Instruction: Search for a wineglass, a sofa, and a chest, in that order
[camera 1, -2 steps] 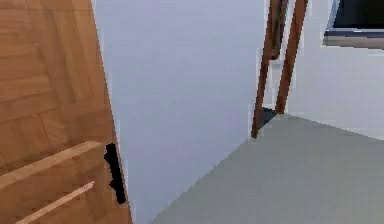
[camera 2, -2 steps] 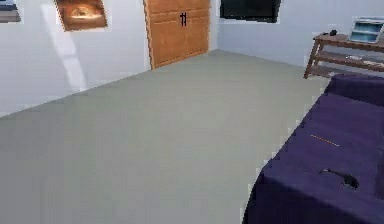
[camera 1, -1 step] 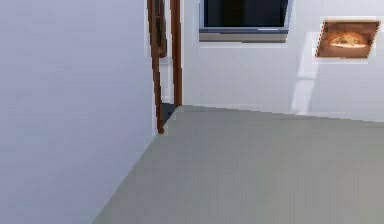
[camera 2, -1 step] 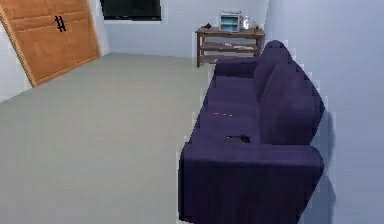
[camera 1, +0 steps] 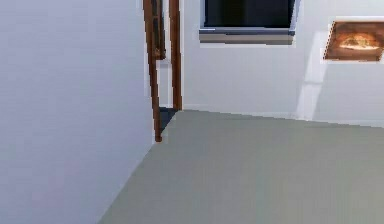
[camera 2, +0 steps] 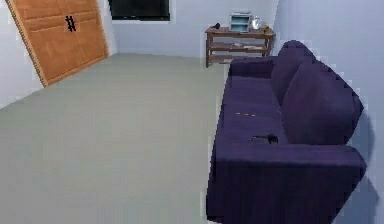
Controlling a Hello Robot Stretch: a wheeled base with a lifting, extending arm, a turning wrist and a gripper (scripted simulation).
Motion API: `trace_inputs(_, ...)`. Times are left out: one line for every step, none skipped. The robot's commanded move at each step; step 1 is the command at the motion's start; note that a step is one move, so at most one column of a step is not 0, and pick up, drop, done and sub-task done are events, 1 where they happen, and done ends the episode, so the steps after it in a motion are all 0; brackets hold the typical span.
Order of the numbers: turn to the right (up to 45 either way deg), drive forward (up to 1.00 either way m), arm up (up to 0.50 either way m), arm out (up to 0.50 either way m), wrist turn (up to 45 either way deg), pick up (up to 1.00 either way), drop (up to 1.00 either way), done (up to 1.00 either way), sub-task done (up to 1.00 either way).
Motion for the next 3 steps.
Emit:
trace_inputs(0.0,1.00,0.00,0.00,0.0,0.00,0.00,0.00,0.00)
trace_inputs(0.0,1.00,0.00,0.00,0.0,0.00,0.00,0.00,0.00)
trace_inputs(0.0,0.35,0.00,0.00,0.0,0.00,0.00,0.00,0.00)
